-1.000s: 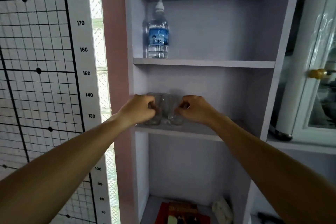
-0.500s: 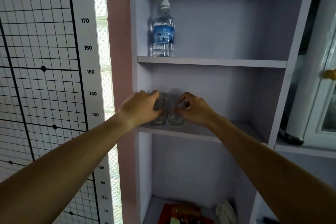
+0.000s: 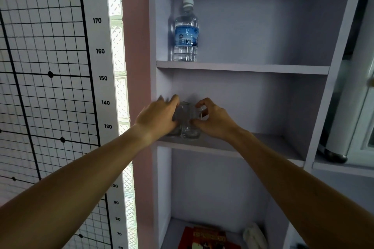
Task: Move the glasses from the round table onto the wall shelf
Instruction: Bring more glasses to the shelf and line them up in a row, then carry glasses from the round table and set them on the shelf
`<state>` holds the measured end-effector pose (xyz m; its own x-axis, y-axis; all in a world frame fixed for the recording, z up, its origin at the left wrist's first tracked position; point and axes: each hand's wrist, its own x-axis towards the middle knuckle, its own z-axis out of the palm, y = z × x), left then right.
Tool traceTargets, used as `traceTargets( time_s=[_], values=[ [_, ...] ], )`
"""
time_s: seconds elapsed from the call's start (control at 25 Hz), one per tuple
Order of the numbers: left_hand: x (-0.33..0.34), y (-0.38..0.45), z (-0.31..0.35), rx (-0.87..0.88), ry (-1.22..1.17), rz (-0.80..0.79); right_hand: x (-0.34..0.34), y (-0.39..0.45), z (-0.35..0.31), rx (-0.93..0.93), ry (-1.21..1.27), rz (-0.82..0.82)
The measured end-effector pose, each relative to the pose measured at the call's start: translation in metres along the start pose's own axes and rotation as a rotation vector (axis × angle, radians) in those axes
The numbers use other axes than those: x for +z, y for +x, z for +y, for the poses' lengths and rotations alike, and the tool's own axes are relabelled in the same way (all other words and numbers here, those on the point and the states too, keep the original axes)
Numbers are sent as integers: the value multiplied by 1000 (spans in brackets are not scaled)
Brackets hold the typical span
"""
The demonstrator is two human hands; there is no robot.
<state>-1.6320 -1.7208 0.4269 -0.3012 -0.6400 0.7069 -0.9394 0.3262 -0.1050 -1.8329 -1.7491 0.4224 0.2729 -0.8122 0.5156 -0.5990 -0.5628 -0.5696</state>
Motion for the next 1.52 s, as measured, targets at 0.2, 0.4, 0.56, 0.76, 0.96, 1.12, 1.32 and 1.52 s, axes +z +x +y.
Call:
traceTargets(
  time_s=[0.2, 0.4, 0.56, 0.76, 0.96, 1.12, 1.32, 1.52],
  values=[
    [-1, -4, -2, 0, -11, 6, 5, 1, 5, 6, 16, -9],
    [-13, -16, -10, 70, -227, -92, 10, -11, 1, -127, -95, 243],
    [-33, -48, -38, 6, -218, -265, 19, -20, -19, -354, -60, 283],
    [-65, -117, -83, -290, -119, -432, 71, -32, -68, -539, -50, 0],
    [-139, -217, -122, -585, 2, -452, 153, -45, -142, -564, 101, -272],
    [-233, -315, -143, -770, 129, -443, 219, -77, -233, -603, 168, -524],
    [-354, -440, -151, -965, 270, -450, 283, -149, -364, -726, 242, -665],
    [-485, -576, -138, -1131, 362, -432, 340, -250, -515, -814, 315, -781]
  ],
)
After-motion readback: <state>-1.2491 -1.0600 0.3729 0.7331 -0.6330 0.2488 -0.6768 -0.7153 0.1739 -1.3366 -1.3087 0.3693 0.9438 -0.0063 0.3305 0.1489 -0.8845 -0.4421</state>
